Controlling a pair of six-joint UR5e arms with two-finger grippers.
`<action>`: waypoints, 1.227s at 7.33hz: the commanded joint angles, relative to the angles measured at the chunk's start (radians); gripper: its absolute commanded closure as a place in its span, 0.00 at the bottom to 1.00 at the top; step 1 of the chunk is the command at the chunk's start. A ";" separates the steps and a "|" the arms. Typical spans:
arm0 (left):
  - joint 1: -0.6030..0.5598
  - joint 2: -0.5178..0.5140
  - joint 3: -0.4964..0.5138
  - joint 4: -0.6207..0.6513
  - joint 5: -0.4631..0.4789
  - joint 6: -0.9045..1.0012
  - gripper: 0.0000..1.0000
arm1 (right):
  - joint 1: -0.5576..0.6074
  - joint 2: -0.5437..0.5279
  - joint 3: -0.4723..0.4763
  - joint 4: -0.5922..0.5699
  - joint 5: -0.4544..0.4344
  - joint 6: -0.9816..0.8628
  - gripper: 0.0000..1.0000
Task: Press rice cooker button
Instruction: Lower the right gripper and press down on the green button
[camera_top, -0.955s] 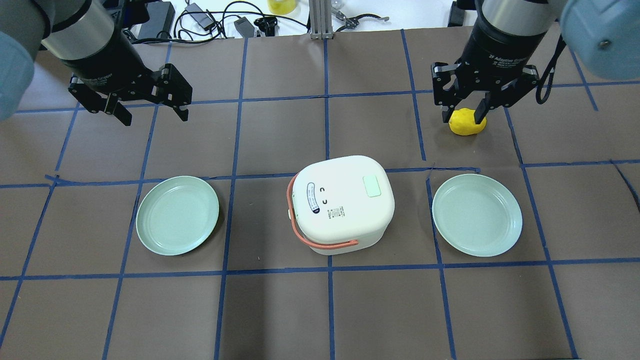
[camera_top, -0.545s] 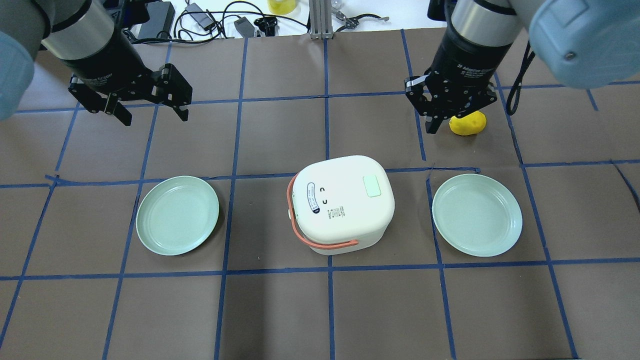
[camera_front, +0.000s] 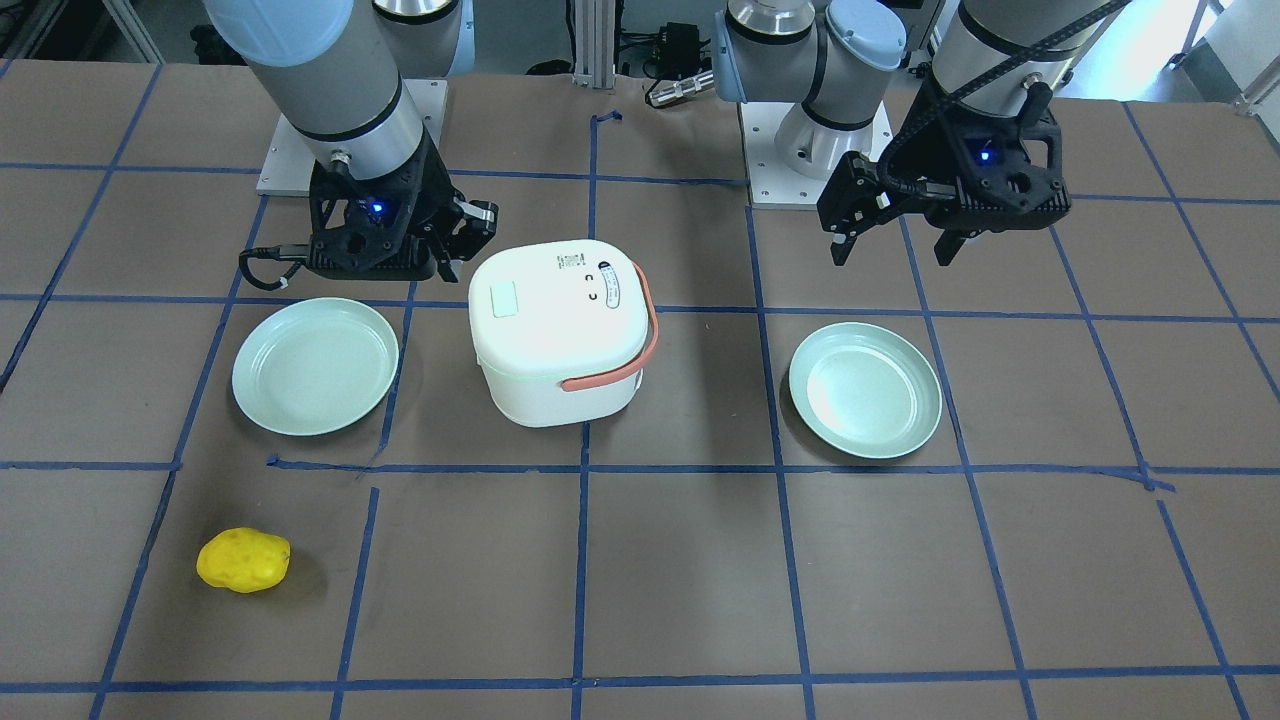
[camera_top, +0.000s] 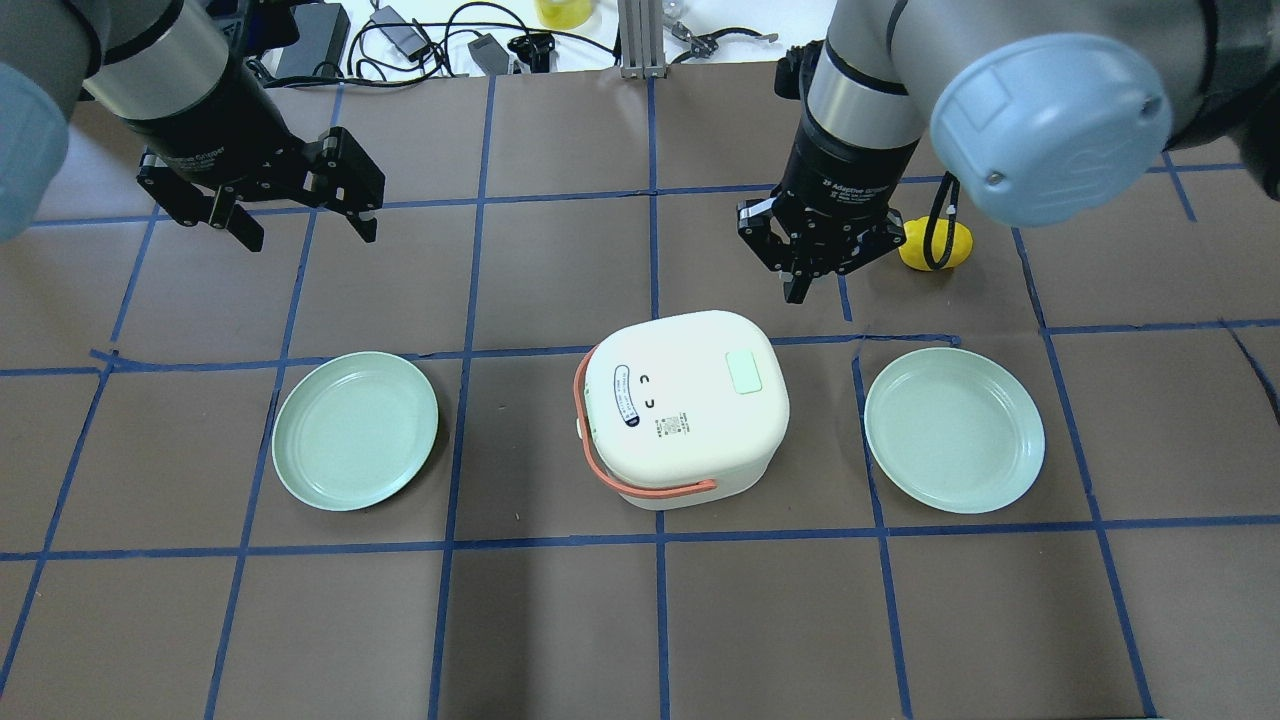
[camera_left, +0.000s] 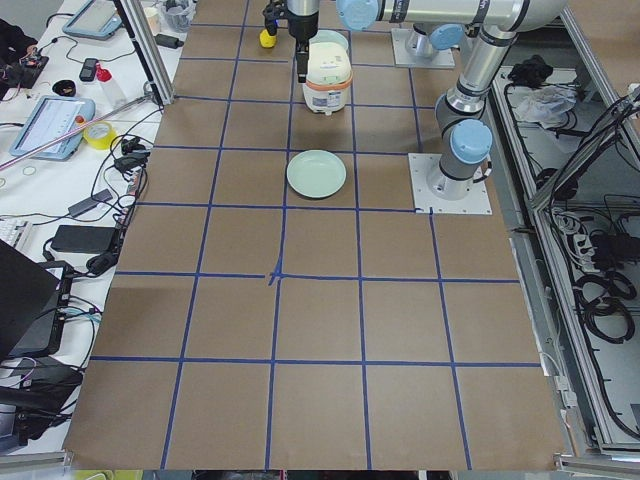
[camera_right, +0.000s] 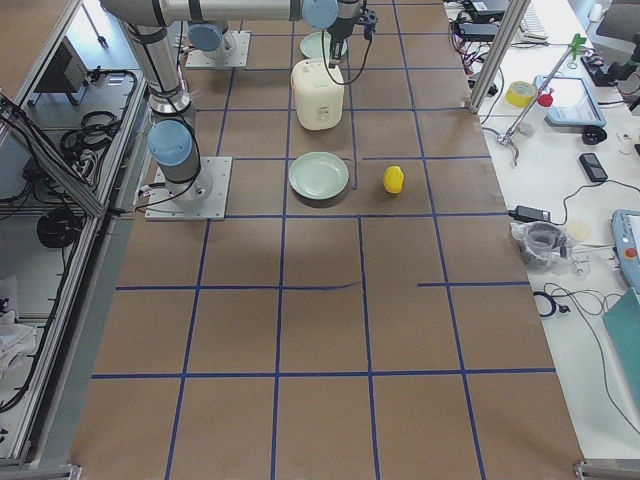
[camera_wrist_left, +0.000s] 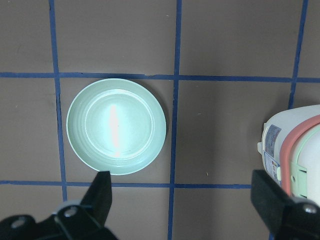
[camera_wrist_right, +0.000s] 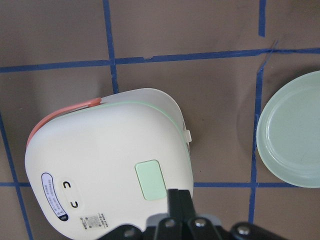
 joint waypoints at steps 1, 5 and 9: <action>0.000 0.000 0.000 0.000 0.000 0.001 0.00 | 0.017 0.014 0.062 -0.086 0.006 0.000 1.00; 0.000 0.000 0.000 0.000 0.000 0.001 0.00 | 0.026 0.029 0.093 -0.093 0.032 0.000 1.00; 0.000 0.000 0.000 0.000 0.000 0.001 0.00 | 0.028 0.029 0.136 -0.123 0.033 0.000 1.00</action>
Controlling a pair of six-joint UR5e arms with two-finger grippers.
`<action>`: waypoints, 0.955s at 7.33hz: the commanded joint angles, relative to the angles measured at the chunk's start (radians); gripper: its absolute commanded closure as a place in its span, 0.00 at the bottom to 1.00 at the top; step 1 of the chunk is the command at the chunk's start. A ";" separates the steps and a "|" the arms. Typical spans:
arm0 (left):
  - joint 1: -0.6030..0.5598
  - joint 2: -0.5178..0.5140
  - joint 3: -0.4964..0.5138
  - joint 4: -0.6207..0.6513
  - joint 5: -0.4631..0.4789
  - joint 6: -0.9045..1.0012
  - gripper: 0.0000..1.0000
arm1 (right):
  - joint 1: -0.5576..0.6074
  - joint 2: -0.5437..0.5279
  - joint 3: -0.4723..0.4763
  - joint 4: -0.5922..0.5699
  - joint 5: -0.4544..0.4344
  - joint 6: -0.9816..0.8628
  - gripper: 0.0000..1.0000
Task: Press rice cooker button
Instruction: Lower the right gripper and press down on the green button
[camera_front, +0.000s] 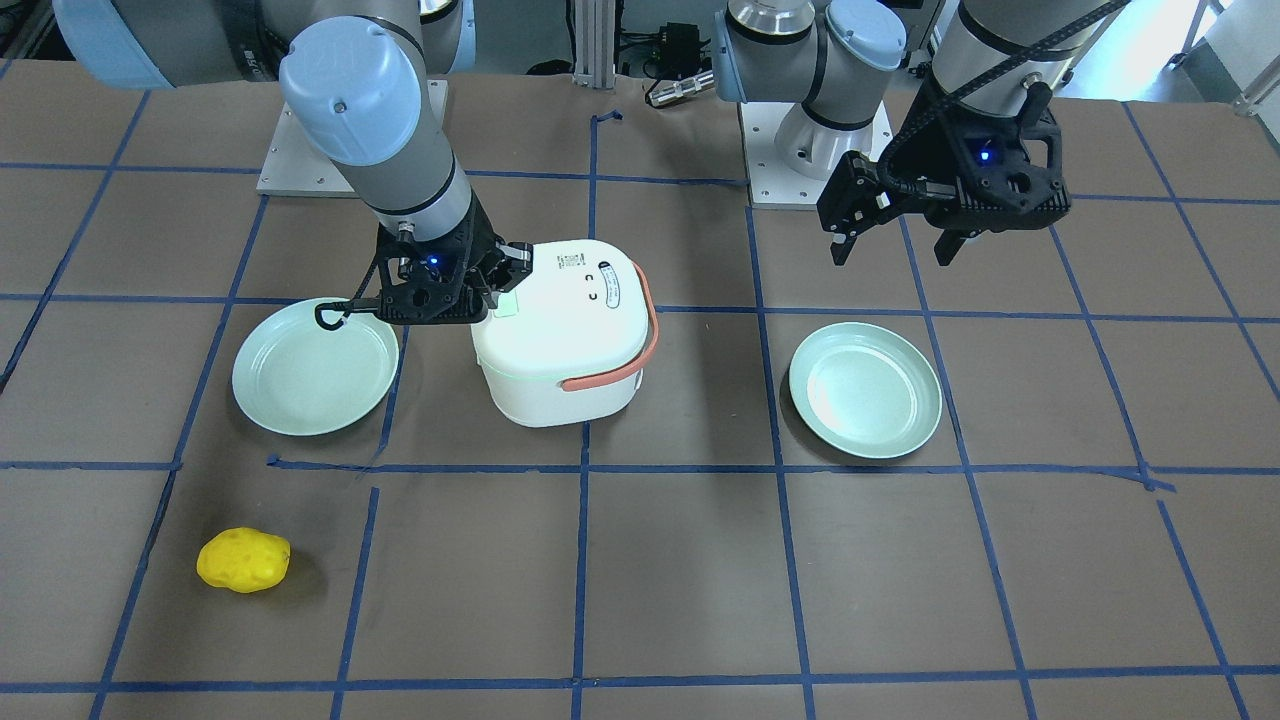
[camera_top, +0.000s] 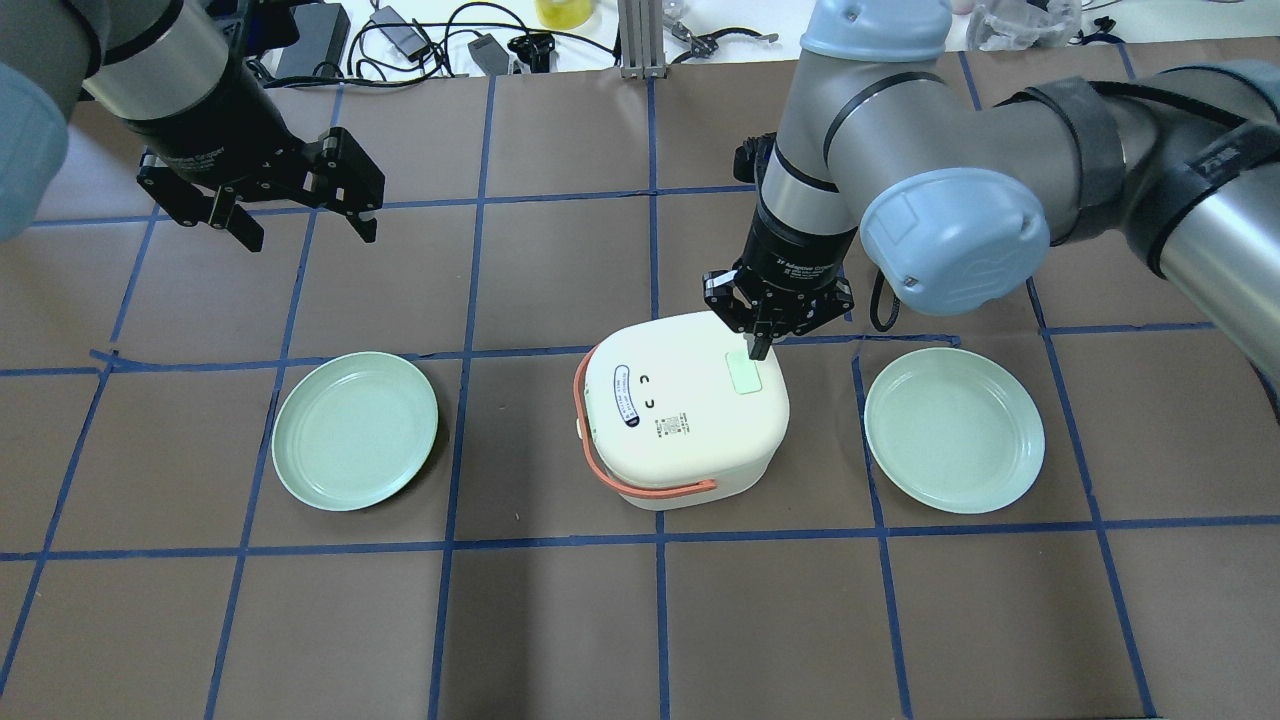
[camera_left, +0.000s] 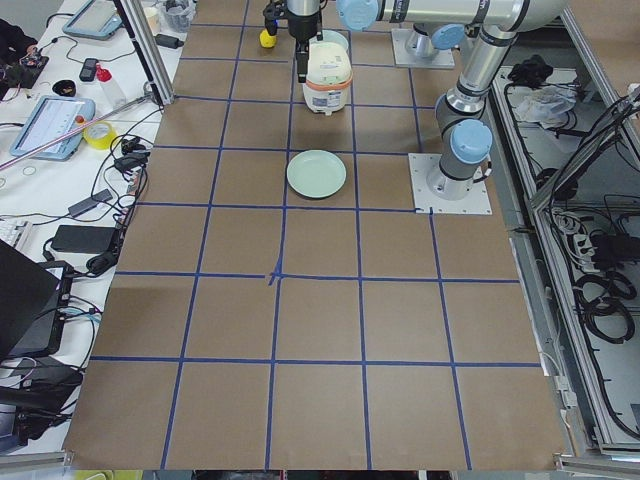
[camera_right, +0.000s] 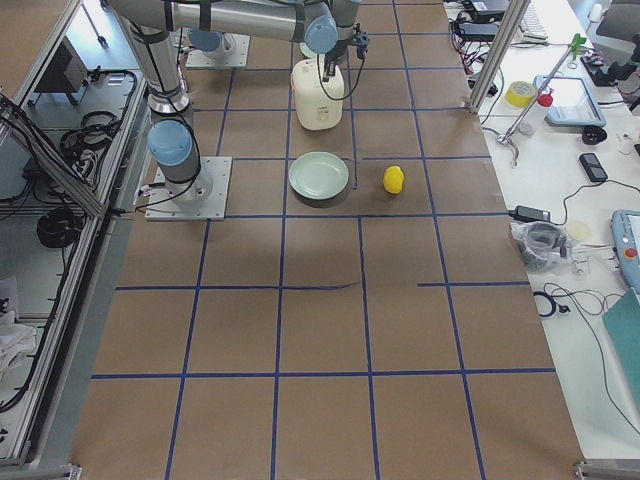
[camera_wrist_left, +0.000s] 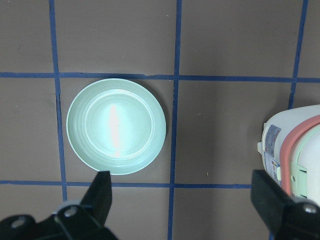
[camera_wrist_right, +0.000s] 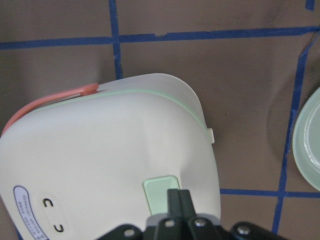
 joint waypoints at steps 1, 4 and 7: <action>0.000 0.000 0.000 0.000 0.000 0.001 0.00 | 0.000 0.000 0.004 -0.002 0.015 0.000 1.00; 0.000 0.000 0.000 0.000 0.000 -0.001 0.00 | 0.000 0.000 0.022 -0.008 0.054 -0.005 1.00; 0.000 0.000 0.000 0.000 0.000 0.001 0.00 | 0.000 0.002 0.035 -0.024 0.052 0.000 1.00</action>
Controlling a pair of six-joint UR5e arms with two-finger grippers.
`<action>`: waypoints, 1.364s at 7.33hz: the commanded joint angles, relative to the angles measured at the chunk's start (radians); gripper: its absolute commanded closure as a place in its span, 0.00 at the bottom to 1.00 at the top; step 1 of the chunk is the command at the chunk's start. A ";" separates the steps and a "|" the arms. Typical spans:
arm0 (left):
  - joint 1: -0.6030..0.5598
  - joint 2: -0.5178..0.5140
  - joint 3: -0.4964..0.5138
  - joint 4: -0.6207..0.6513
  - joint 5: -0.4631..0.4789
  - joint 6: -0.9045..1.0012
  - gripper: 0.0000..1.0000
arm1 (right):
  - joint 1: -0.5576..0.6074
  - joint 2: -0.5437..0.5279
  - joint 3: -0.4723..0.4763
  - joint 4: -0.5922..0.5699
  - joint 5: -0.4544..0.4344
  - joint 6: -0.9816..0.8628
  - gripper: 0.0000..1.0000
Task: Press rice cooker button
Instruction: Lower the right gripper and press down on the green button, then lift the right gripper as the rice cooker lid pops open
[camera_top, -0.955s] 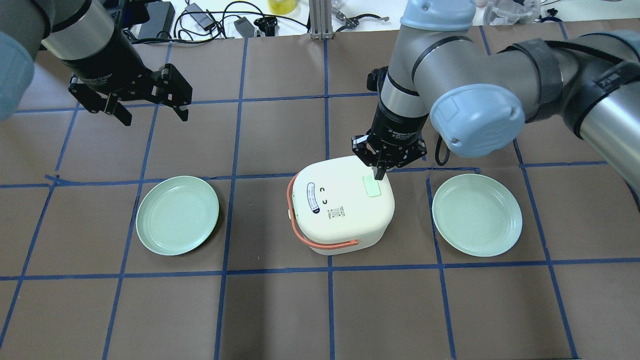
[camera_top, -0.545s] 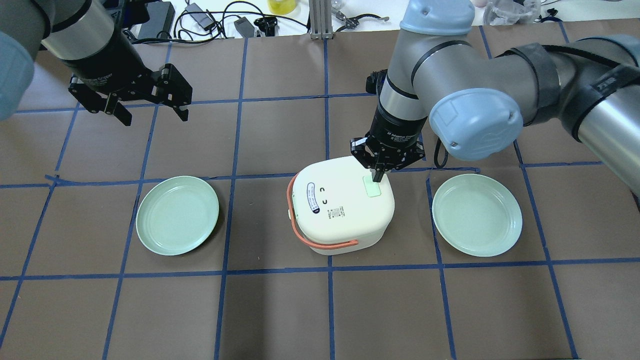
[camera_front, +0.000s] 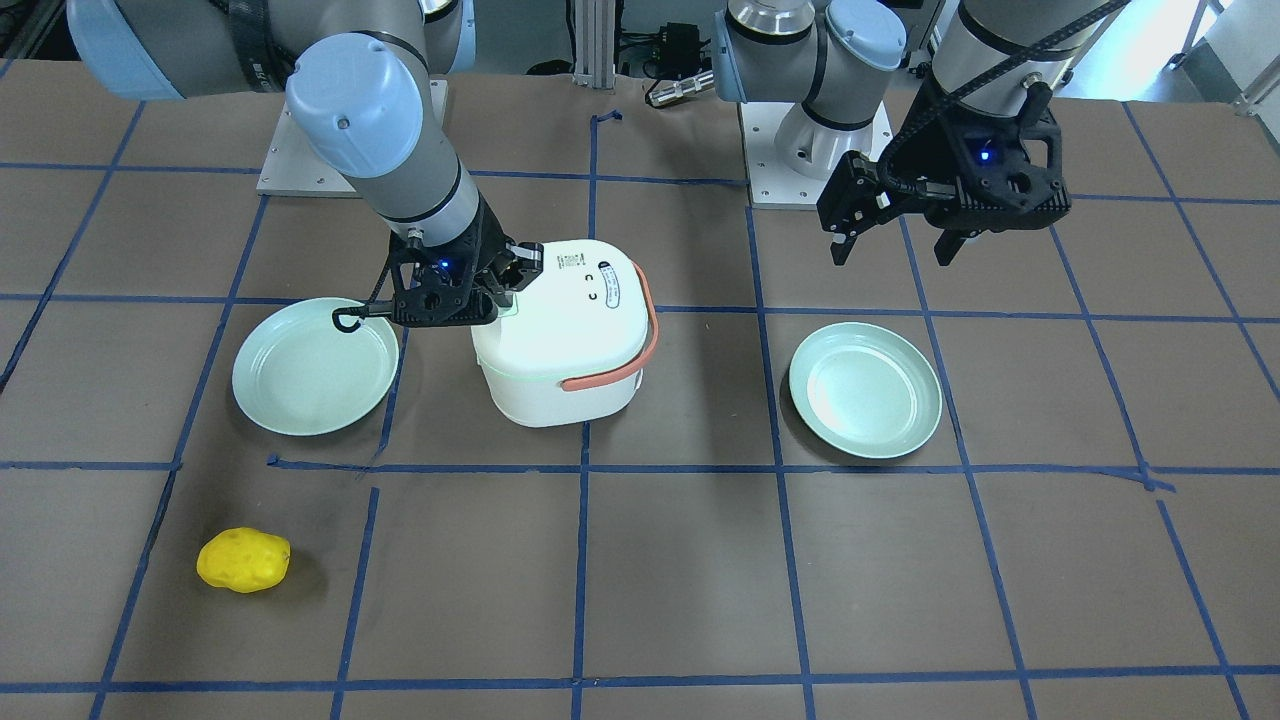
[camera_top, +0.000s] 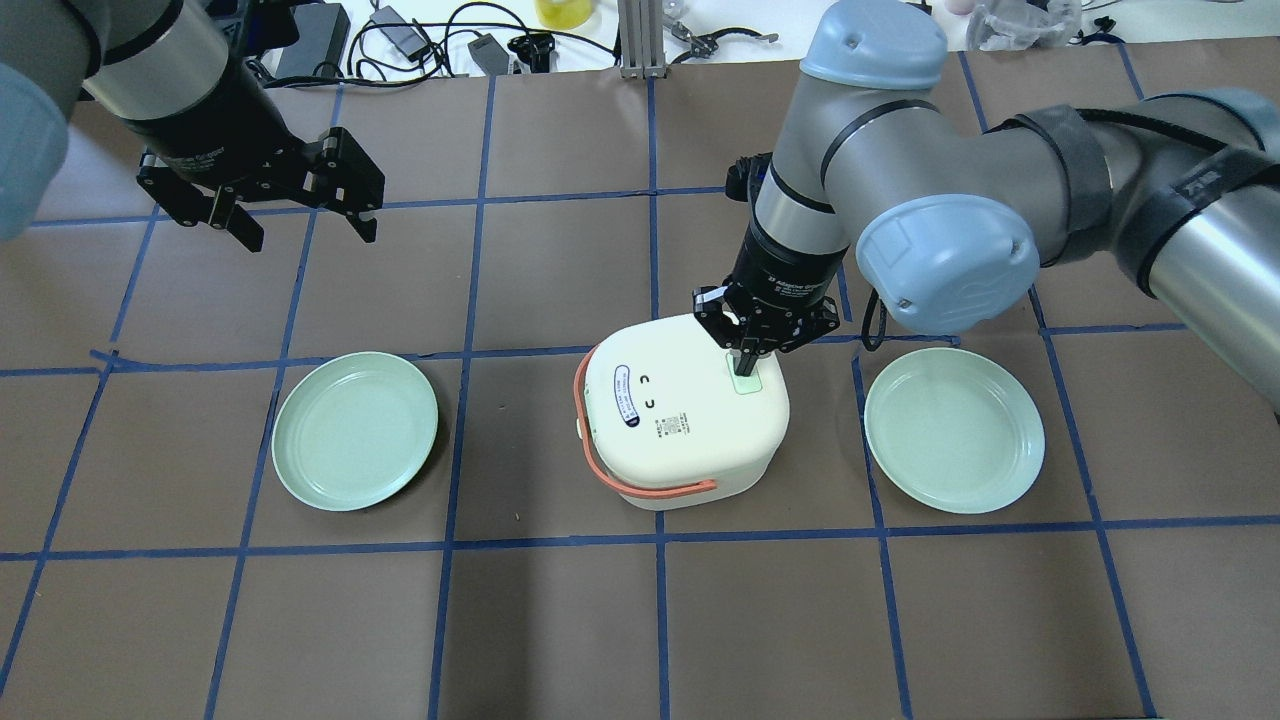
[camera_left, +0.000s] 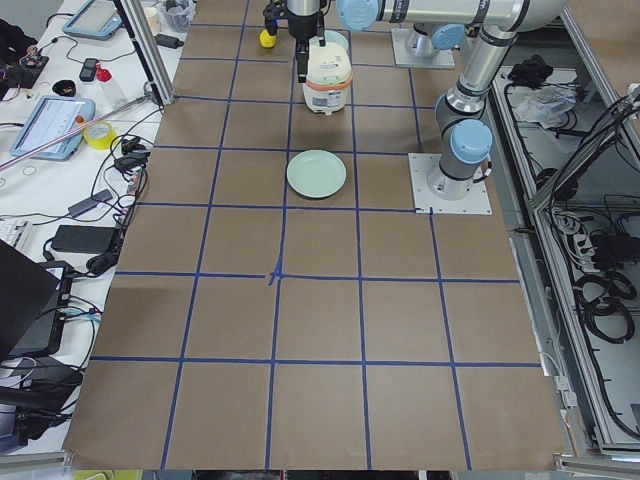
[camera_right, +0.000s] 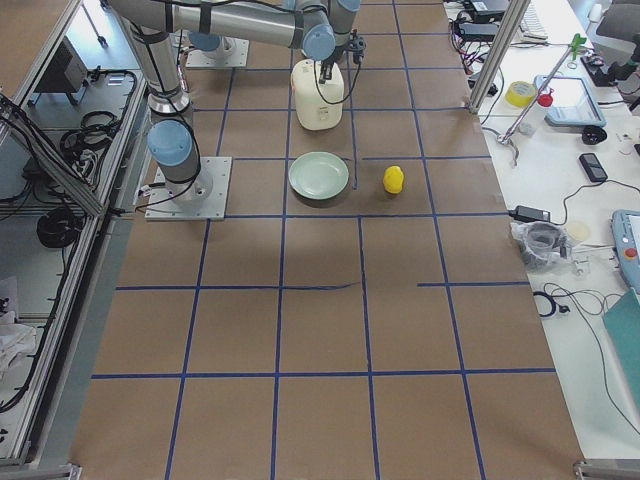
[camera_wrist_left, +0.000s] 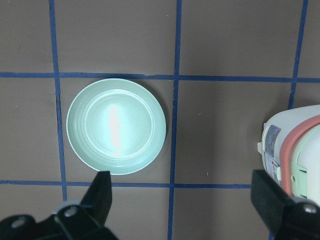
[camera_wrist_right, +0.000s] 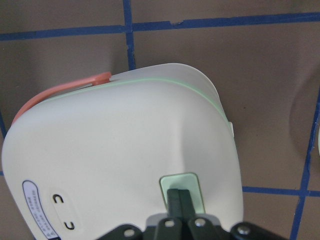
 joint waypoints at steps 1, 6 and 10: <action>0.000 0.000 0.000 0.000 0.000 0.000 0.00 | 0.000 0.001 0.004 -0.002 0.003 0.001 1.00; 0.000 0.000 0.000 0.000 0.000 0.000 0.00 | 0.000 -0.003 -0.027 0.001 -0.004 0.106 1.00; 0.000 0.000 0.000 0.000 0.000 0.000 0.00 | 0.015 -0.063 -0.123 0.028 -0.022 0.231 0.00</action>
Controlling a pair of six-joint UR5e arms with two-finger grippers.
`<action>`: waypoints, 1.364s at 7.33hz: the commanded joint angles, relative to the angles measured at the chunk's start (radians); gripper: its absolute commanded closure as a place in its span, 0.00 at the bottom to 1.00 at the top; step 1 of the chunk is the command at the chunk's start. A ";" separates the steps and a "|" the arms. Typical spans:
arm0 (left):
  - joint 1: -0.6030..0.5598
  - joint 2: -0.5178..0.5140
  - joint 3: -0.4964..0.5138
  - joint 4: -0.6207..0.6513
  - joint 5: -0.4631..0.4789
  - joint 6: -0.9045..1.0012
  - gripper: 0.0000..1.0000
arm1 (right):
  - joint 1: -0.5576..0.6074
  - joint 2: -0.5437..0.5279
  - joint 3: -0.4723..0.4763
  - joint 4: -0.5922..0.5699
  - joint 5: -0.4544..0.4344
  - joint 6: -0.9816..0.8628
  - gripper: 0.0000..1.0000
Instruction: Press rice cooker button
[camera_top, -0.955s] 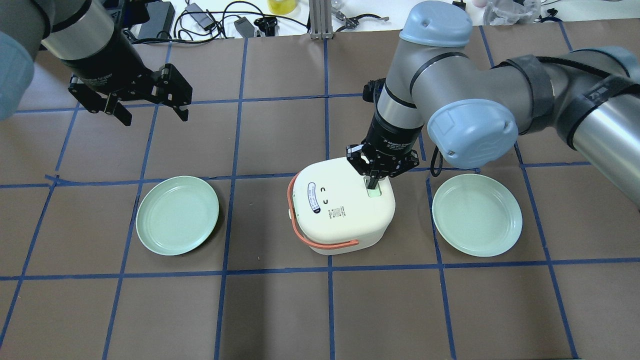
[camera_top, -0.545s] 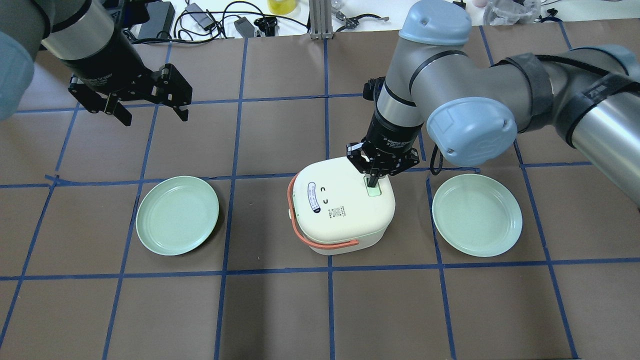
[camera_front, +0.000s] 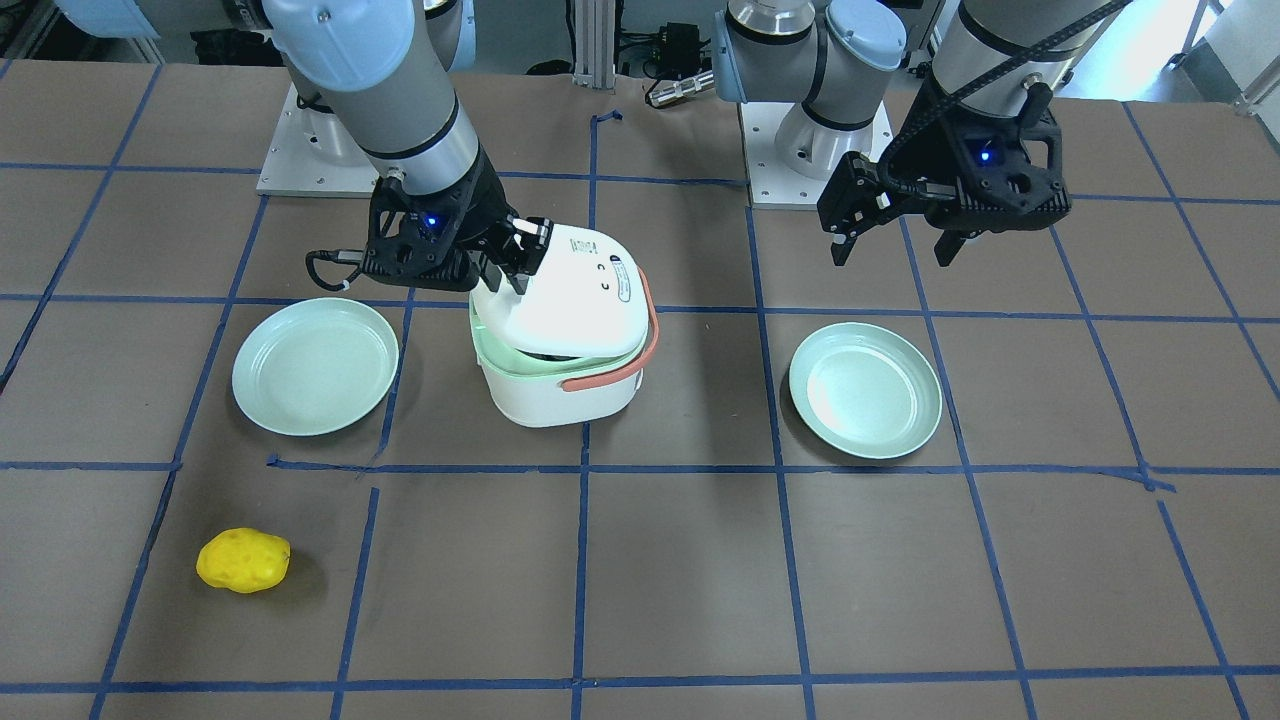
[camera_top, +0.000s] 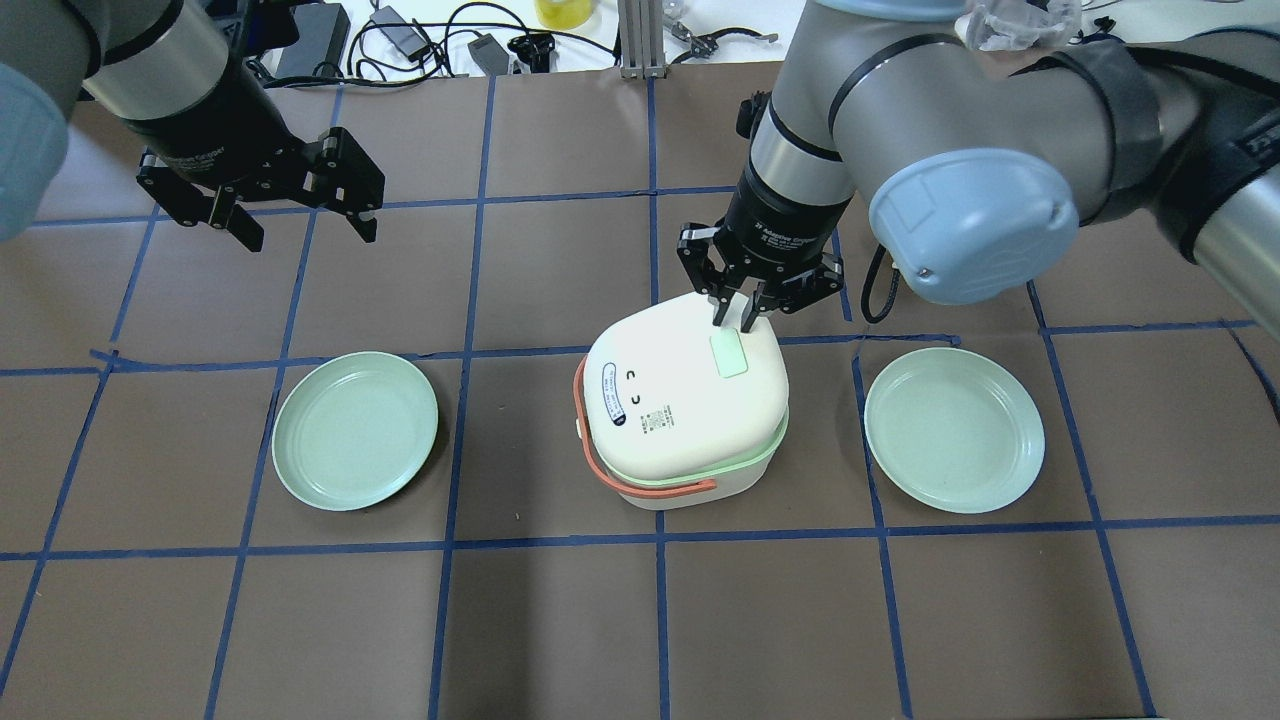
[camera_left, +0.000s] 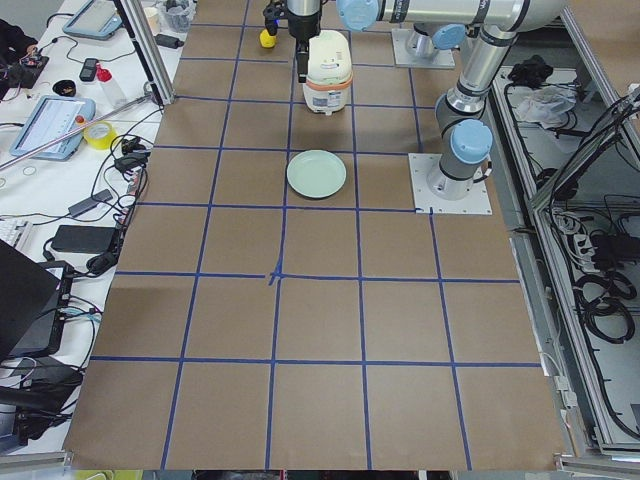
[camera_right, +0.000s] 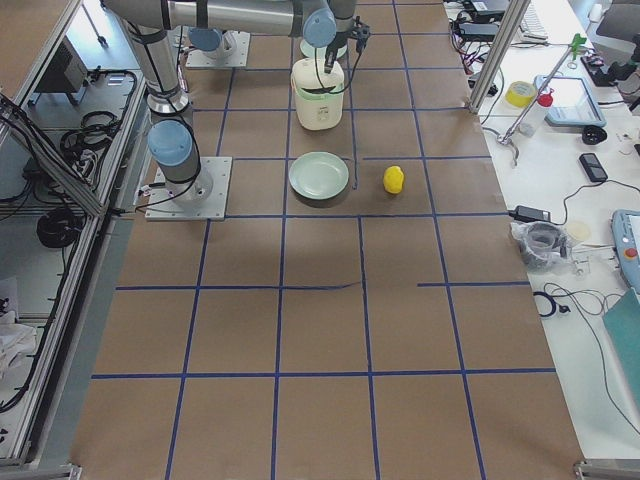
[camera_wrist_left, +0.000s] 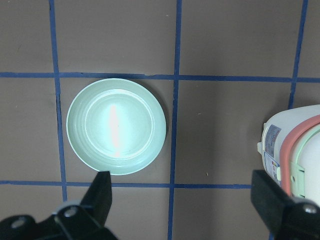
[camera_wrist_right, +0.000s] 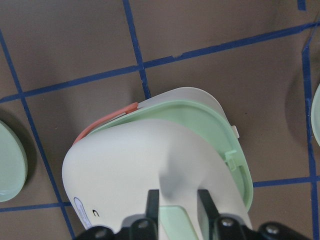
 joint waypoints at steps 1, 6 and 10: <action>0.000 0.000 0.000 0.000 0.000 0.001 0.00 | -0.009 -0.016 -0.040 0.043 -0.080 0.001 0.00; 0.000 0.000 0.000 0.000 0.000 0.001 0.00 | -0.107 -0.018 -0.098 0.090 -0.209 -0.157 0.00; 0.000 0.000 0.000 0.000 0.000 0.001 0.00 | -0.141 -0.062 -0.098 0.198 -0.255 -0.338 0.00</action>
